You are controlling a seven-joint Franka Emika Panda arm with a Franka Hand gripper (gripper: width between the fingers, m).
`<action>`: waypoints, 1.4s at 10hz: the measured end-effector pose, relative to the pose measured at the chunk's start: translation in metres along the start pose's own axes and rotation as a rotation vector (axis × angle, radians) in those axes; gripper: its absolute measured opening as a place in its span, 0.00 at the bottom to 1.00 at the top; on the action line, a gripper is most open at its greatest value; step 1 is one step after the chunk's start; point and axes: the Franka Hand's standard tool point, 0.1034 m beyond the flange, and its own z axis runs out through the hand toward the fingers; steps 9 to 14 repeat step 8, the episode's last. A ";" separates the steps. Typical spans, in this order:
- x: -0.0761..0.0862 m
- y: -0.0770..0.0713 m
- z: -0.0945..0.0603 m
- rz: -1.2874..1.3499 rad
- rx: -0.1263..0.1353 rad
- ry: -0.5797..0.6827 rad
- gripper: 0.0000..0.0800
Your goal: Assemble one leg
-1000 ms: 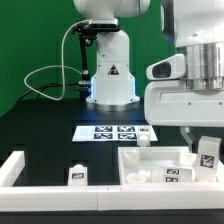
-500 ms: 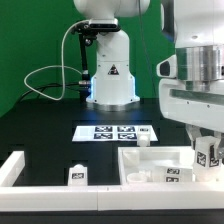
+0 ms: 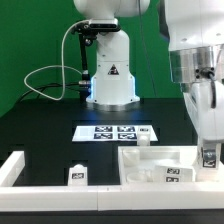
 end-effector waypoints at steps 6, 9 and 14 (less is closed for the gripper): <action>-0.010 -0.004 -0.026 -0.085 0.020 -0.022 0.72; -0.014 -0.009 -0.042 -0.127 0.034 -0.036 0.81; -0.014 -0.009 -0.042 -0.127 0.034 -0.036 0.81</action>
Offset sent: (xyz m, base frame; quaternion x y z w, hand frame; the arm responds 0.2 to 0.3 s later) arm 0.0000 0.0000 0.0000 0.0000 0.0000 0.0000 1.0000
